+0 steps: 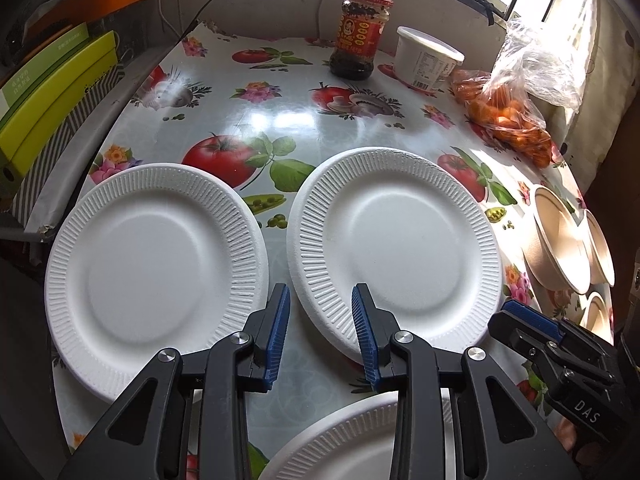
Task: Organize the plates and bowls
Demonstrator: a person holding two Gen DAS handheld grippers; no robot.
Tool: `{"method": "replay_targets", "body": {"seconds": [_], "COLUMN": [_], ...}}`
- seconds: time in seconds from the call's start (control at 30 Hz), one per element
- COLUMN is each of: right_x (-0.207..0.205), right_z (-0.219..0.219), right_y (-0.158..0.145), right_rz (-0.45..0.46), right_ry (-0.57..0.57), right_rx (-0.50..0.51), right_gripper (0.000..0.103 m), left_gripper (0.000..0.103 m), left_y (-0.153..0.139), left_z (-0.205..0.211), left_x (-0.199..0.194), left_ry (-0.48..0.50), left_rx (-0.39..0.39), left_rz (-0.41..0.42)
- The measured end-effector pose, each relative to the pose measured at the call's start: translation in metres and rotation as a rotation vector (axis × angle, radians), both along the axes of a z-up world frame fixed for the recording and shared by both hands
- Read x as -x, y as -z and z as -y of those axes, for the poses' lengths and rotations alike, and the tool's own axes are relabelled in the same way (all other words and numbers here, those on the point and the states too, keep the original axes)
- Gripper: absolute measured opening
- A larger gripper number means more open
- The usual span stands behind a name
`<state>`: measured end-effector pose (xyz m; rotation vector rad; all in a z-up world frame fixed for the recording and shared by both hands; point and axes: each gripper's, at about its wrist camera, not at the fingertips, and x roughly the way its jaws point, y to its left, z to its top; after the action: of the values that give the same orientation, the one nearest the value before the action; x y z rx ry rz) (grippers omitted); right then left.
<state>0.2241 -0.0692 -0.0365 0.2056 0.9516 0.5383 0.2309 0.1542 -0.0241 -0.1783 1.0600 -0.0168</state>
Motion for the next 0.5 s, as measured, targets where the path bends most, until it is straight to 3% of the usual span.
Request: {"method": "replay_targets", "body": {"seconds": [0.5], "right_x": [-0.012], "right_z": [0.006], "right_y": [0.011], "right_rz": [-0.053], "right_ry": [0.081], "right_rx": [-0.041], "right_gripper": [0.033], "left_gripper": [0.034], "left_y": [0.003], "left_z": [-0.002], "left_x": [-0.006], "left_ry": [-0.008], "left_rx": [0.02], "left_rz": [-0.006]}}
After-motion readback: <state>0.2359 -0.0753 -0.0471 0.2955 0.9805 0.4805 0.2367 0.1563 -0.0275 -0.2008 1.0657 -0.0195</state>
